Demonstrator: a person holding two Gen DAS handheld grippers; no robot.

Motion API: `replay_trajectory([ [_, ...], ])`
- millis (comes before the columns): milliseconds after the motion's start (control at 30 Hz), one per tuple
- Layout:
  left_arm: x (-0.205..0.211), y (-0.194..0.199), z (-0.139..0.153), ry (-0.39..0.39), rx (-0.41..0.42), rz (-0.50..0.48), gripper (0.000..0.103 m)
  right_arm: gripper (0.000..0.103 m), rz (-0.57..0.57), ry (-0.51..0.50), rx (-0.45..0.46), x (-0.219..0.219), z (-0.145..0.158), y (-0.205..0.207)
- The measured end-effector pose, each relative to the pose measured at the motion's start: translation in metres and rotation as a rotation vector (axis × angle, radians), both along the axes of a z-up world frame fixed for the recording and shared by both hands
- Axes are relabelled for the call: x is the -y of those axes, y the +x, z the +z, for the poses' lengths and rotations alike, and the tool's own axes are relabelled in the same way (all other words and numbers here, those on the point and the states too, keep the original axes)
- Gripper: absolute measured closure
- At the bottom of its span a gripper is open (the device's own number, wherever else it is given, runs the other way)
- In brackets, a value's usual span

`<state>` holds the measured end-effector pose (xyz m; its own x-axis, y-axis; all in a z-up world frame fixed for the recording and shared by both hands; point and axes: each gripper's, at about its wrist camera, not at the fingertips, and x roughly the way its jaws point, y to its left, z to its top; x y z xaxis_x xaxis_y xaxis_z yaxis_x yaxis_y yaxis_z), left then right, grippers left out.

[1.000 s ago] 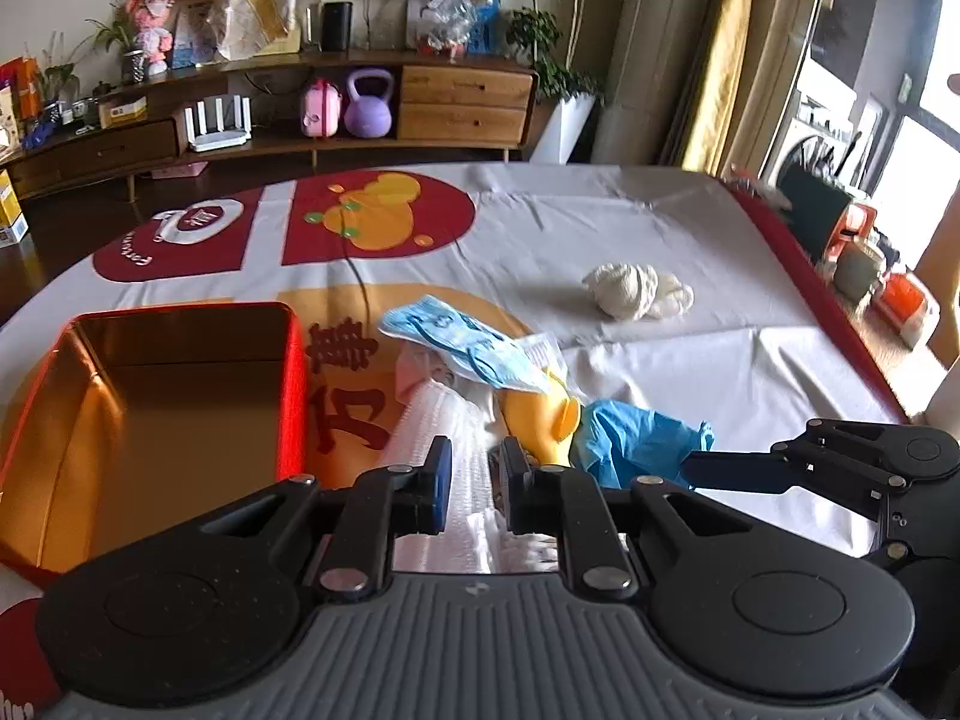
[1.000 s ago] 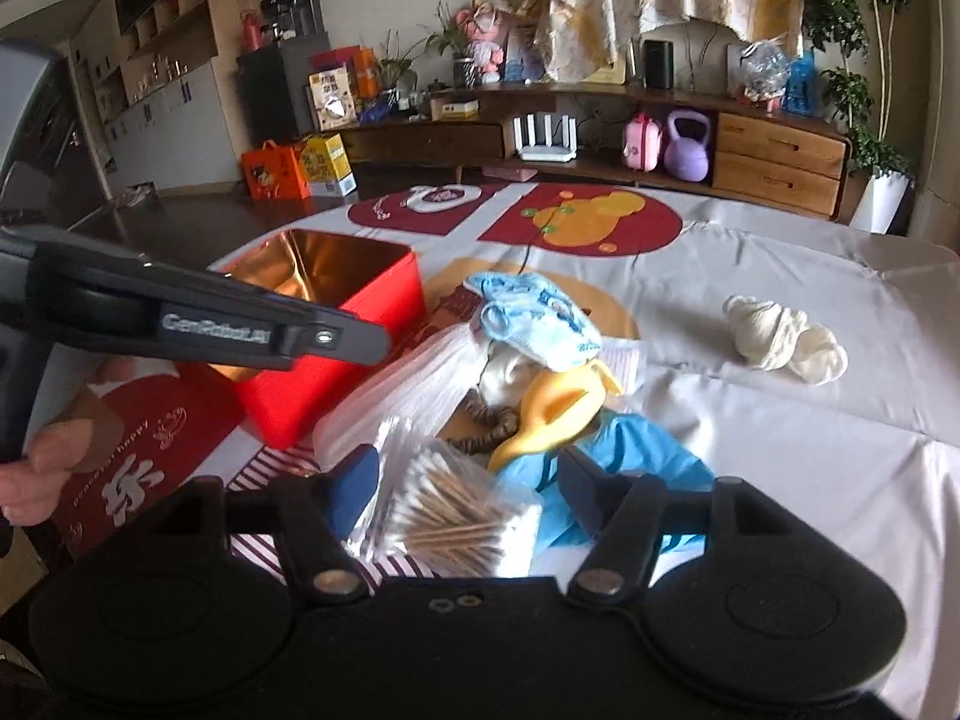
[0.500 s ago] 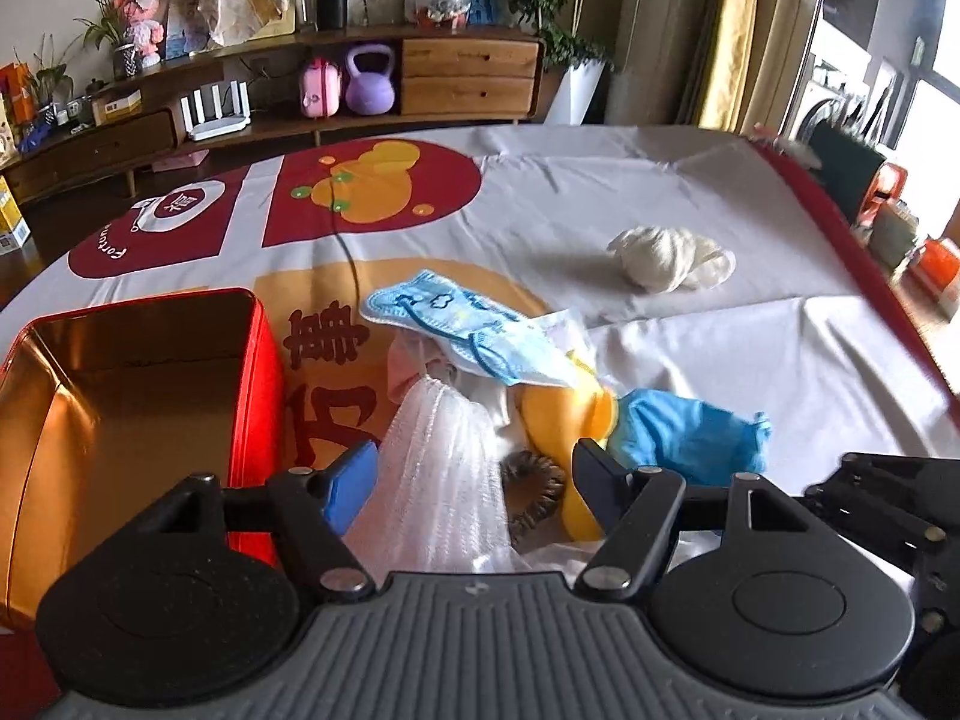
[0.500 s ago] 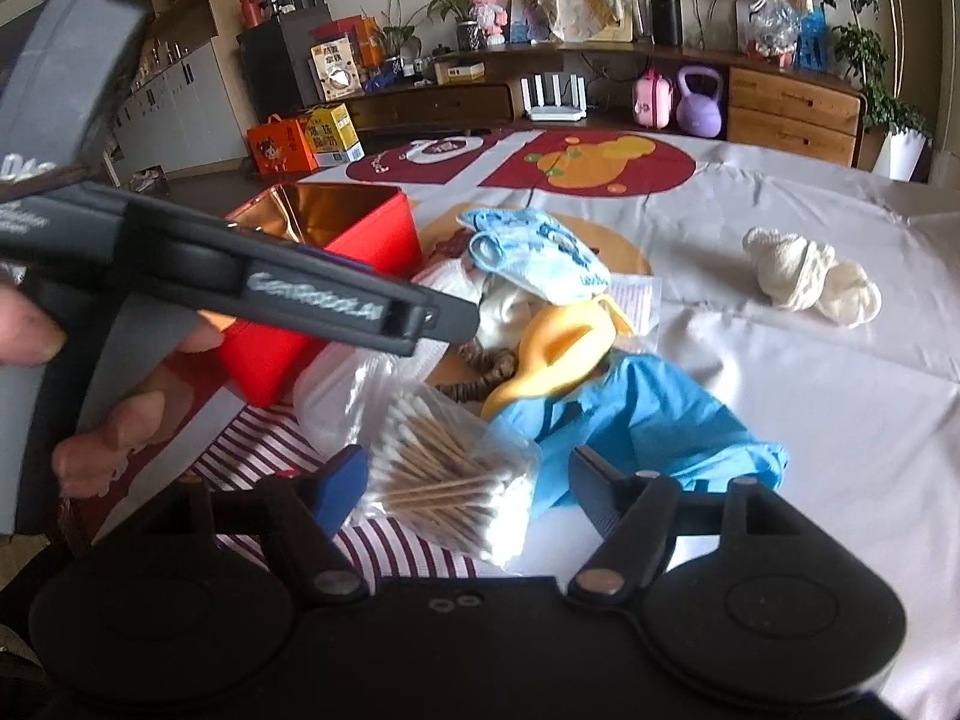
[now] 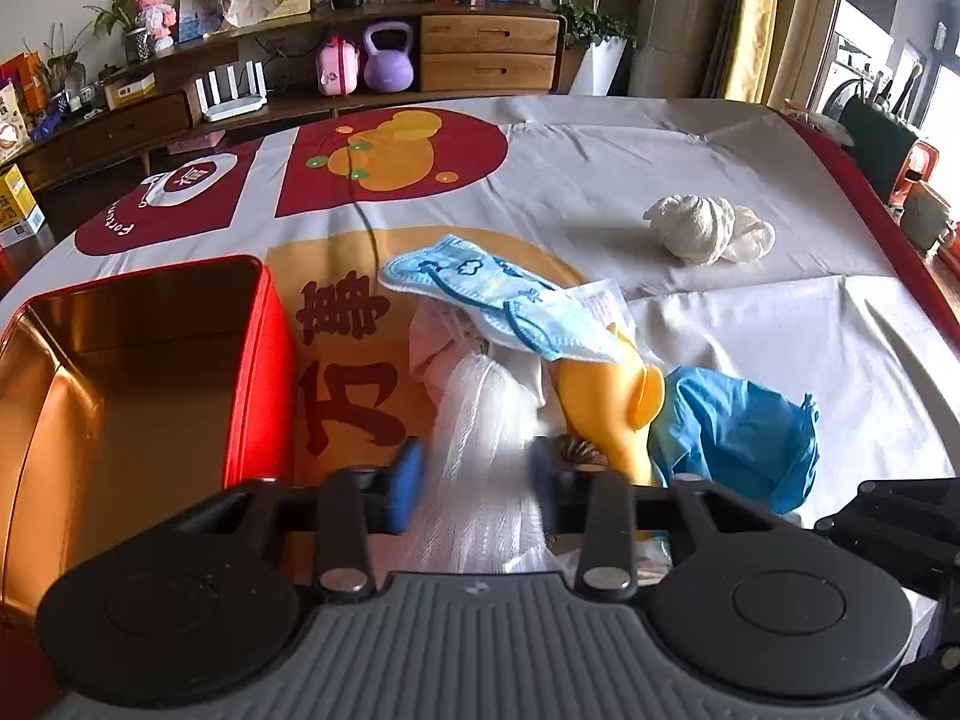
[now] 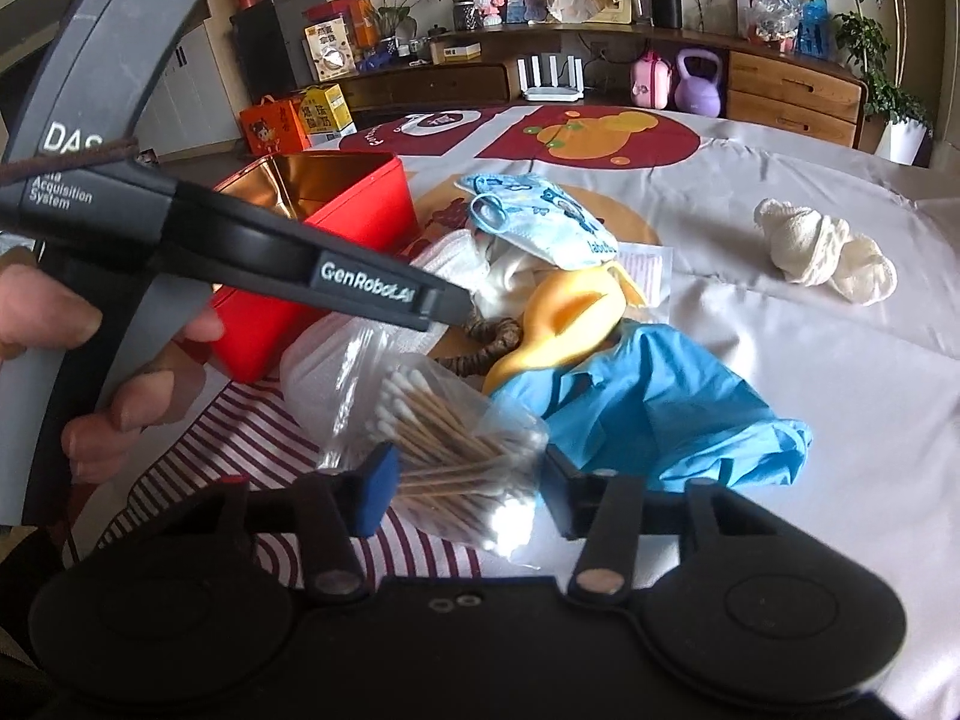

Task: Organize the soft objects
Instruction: 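Grasp the clear cotton swab bag with the right tool while the left tool holds the mesh bag, then carry the mesh bag and swab bag with both tools into the tin box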

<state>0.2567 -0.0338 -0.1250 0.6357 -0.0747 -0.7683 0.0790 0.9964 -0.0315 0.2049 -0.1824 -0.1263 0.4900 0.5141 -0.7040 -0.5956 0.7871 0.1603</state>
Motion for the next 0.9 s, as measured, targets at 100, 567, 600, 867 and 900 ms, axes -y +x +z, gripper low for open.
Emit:
replay_trajectory([
  [100, -0.001, -0.004, 0.002, 0.001, 0.007, -0.006, 0.081, 0.068, -0.006, 0.0, 0.015, 0.001, 0.004, -0.004],
  [567, -0.02, -0.038, 0.048, -0.041, 0.072, 0.037, 0.092, 0.074, -0.069, 0.069, 0.069, 0.02, 0.047, -0.028],
  [600, -0.021, -0.042, 0.053, -0.043, 0.08, 0.039, 0.092, 0.074, -0.073, 0.072, 0.074, 0.021, 0.051, -0.03],
  [867, -0.032, -0.066, 0.089, -0.055, 0.123, 0.04, 0.092, 0.074, -0.085, 0.104, 0.09, 0.016, 0.081, -0.035],
  [900, -0.036, -0.069, 0.094, -0.057, 0.128, 0.044, 0.092, 0.074, -0.081, 0.105, 0.095, 0.014, 0.085, -0.035],
])
